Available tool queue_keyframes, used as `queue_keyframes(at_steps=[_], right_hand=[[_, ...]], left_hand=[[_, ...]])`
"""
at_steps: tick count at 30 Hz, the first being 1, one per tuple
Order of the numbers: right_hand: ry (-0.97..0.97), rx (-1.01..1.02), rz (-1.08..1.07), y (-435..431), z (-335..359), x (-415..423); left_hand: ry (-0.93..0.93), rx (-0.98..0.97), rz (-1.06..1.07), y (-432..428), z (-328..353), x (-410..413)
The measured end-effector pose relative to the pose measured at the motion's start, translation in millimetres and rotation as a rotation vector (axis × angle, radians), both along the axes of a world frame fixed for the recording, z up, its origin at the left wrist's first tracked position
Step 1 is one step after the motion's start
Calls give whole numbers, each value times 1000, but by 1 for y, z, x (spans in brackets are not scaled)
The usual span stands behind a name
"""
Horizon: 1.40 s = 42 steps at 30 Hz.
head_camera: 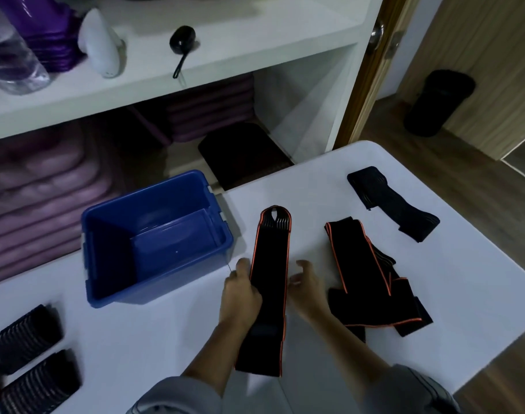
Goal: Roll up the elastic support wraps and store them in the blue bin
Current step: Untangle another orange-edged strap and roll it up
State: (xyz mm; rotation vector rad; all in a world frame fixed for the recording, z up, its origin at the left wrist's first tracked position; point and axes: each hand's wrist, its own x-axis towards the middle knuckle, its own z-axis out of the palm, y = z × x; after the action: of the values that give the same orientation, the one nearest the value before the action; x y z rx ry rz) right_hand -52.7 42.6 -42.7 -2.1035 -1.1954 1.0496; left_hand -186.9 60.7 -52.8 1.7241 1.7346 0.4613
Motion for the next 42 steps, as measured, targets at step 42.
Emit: queue_keyframes(at_steps=[42], right_hand=[[91,-63,463,-118,-1,8]], left_hand=[[-126,-132,-190,-109,8,-39]])
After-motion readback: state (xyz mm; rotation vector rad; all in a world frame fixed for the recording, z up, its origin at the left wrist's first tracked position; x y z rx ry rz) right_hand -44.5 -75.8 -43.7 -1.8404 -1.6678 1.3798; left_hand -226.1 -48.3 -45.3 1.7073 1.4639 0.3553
